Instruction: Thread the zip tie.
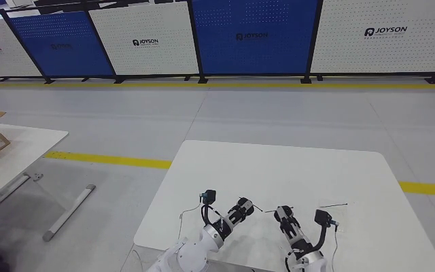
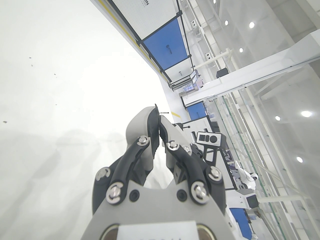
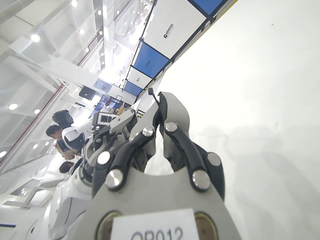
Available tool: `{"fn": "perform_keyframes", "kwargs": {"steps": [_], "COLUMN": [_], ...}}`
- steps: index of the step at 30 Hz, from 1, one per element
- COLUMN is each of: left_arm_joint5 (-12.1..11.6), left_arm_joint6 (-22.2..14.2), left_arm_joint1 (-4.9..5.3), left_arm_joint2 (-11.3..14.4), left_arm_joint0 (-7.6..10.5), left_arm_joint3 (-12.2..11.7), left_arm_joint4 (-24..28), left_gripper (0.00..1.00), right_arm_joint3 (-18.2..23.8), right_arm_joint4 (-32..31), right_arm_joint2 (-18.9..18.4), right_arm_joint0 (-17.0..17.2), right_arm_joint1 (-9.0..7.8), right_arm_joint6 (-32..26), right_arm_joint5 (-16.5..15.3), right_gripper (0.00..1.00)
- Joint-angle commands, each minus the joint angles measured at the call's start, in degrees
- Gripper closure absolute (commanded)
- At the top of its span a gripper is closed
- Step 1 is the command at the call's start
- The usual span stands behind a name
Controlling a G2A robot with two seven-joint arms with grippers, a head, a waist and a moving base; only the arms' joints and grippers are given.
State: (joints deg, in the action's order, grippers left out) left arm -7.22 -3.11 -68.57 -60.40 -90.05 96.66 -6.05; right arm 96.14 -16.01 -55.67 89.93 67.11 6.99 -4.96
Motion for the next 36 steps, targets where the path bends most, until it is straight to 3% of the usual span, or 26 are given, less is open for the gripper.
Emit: {"fn": "perform_keyframes", "kwargs": {"steps": [1, 36], "left_arm_joint5": [0.00, 0.00], "left_arm_joint6": [0.00, 0.00], "left_arm_joint1": [0.00, 0.00], "left_arm_joint2": [0.00, 0.00], "left_arm_joint0": [0.00, 0.00], "left_arm_joint3": [0.00, 0.00], "left_arm_joint4": [0.00, 0.00], "left_gripper": [1.00, 1.00], "right_arm_joint3": [-0.20, -1.48], "right_arm_joint4": [-0.07, 0.04], "right_arm_joint2": [0.11, -1.24], "right_arm_joint0": [-0.17, 0.20], "right_arm_joint1": [0.16, 1.66], "right_arm_joint6": [-0.06, -0.81], "right_arm_joint5": [-0.09, -1.76], "right_gripper": [1.00, 1.00]}}
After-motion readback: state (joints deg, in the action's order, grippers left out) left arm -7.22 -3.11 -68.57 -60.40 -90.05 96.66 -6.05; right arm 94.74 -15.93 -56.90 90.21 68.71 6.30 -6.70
